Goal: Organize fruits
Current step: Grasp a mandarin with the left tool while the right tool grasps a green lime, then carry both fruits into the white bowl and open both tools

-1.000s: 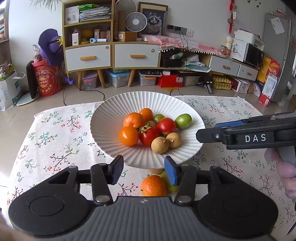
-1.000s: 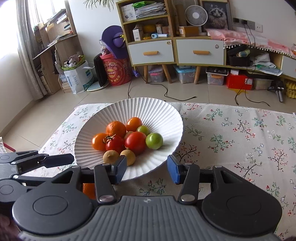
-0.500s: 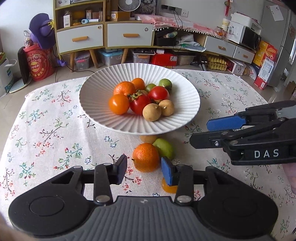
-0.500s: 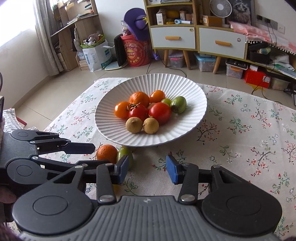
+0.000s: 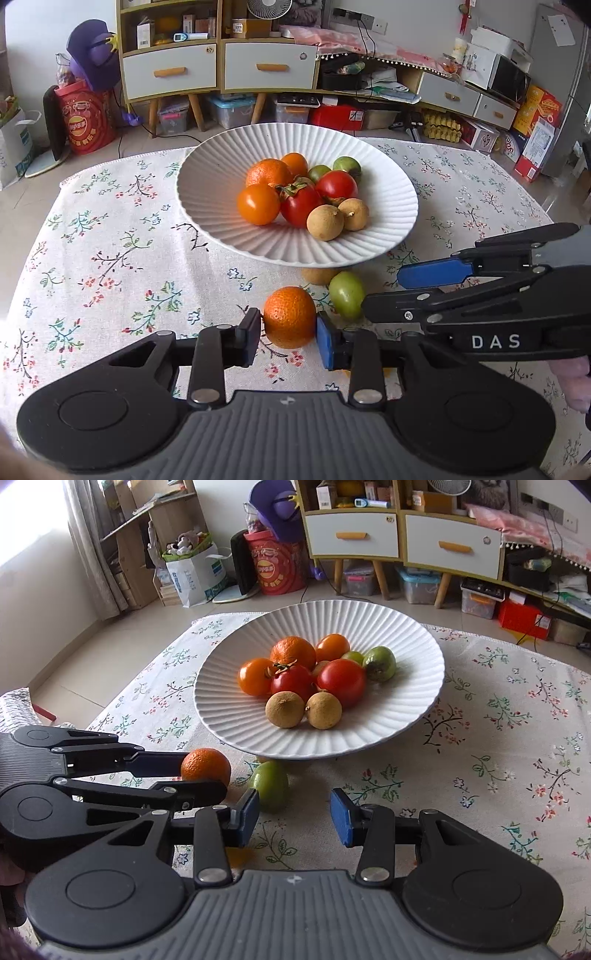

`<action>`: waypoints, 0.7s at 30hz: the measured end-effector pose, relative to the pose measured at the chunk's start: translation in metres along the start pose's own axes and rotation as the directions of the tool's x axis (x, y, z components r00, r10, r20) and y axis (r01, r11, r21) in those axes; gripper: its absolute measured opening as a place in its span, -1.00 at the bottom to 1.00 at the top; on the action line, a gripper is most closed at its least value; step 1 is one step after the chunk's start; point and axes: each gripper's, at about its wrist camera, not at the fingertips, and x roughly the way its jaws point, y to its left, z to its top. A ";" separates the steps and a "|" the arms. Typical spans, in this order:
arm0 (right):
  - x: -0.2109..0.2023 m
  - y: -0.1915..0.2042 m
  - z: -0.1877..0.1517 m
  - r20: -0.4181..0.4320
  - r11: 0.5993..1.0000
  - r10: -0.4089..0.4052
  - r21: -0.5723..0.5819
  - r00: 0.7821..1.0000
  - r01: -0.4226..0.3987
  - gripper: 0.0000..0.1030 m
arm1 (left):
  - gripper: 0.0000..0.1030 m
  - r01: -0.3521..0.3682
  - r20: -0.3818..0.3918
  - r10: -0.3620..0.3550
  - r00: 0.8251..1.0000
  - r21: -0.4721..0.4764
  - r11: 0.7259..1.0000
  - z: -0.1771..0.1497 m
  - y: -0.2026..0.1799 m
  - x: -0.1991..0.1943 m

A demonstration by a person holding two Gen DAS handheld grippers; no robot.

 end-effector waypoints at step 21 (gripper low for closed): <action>-0.009 0.010 -0.001 0.001 0.999 0.023 -0.030 1.000 -0.023 -0.54 | -0.49 -0.023 0.034 0.024 0.999 -0.012 1.000 -0.006 0.020 -0.022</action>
